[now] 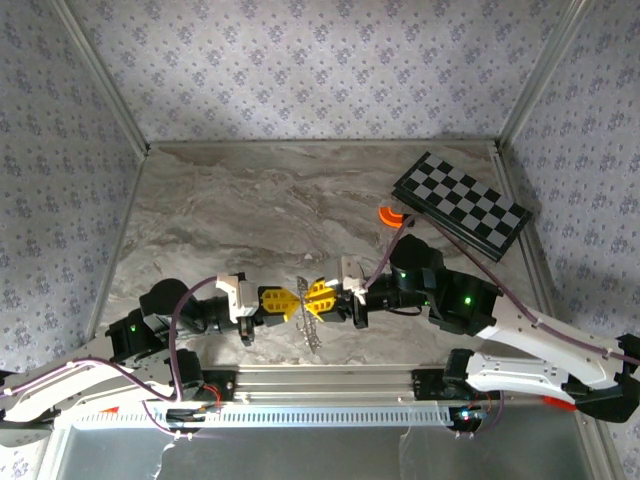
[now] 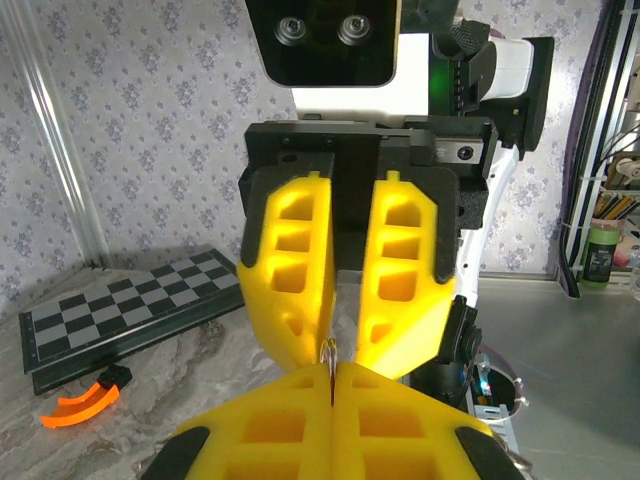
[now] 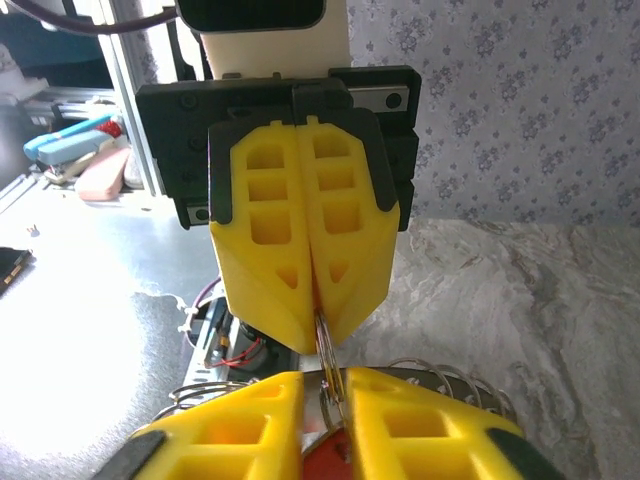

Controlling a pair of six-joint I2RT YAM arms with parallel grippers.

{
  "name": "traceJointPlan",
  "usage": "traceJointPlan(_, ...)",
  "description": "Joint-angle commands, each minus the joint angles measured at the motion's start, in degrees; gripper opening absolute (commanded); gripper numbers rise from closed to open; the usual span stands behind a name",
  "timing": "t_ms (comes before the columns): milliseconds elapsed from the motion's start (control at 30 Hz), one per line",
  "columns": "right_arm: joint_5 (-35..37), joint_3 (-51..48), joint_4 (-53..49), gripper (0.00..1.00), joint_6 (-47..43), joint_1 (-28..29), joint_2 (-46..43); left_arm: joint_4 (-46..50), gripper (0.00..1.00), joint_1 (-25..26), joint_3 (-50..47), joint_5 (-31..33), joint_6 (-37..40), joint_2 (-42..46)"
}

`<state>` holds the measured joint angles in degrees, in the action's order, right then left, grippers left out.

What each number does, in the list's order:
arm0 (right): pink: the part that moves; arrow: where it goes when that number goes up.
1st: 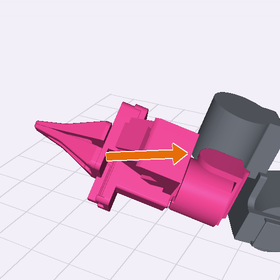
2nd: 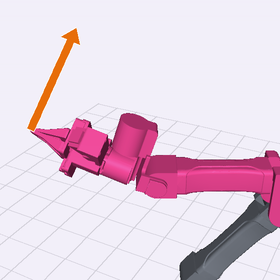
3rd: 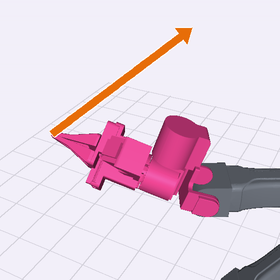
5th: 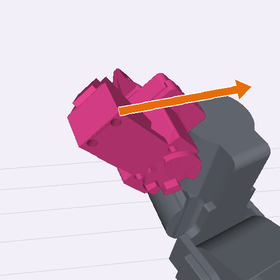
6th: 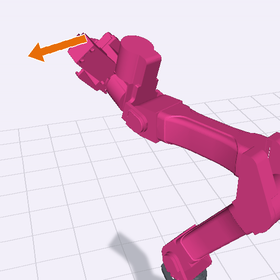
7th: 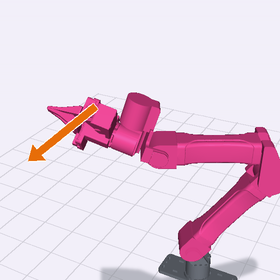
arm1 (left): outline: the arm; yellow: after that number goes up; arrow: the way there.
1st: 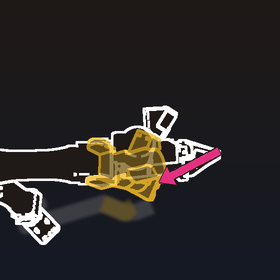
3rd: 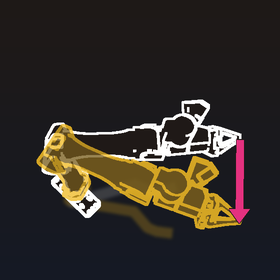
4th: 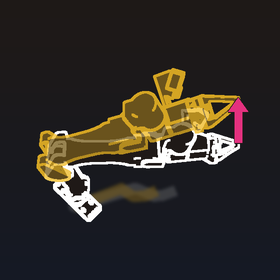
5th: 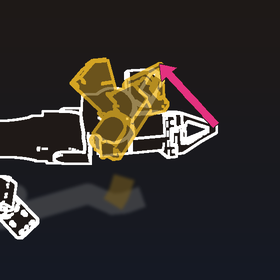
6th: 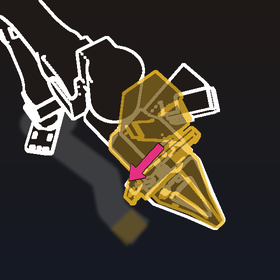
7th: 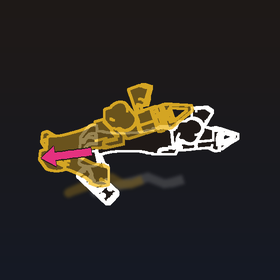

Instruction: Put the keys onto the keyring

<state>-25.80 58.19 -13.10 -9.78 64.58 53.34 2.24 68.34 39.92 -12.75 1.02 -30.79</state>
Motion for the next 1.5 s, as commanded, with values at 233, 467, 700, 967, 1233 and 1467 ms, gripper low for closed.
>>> traceJointPlan(233, 0.5, 1.1, -1.0, 0.0, -1.0, -0.2, -0.4, -3.6, 0.0, 0.2, 1.4, -1.8, -0.1, -0.6)
traceJointPlan(467, 9.3, 6.0, -10.1, 0.0, -6.1, 2.5, 2.1, 9.0, 0.11, 0.1, 6.8, 2.9, 1.4, -4.7)
traceJointPlan(700, 14.3, 8.6, -14.3, 0.0, -8.8, 5.7, 4.1, 14.5, 0.15, 0.1, 9.9, 3.8, 3.2, -7.7)
traceJointPlan(967, 15.5, 9.7, -16.0, 0.0, -9.9, 6.5, 4.1, 16.4, 0.03, 0.2, 10.7, 3.6, 3.6, -8.8)
traceJointPlan(1233, 15.3, 9.4, -15.0, 0.0, -9.4, 7.1, 4.0, 11.9, 0.0, 0.2, 8.8, 2.8, 2.9, -6.5)
traceJointPlan(1467, 12.1, 7.0, -12.8, 0.07, -7.4, 6.7, 1.9, 0.9, 0.0, 0.3, 4.0, 0.8, 1.6, -2.6)
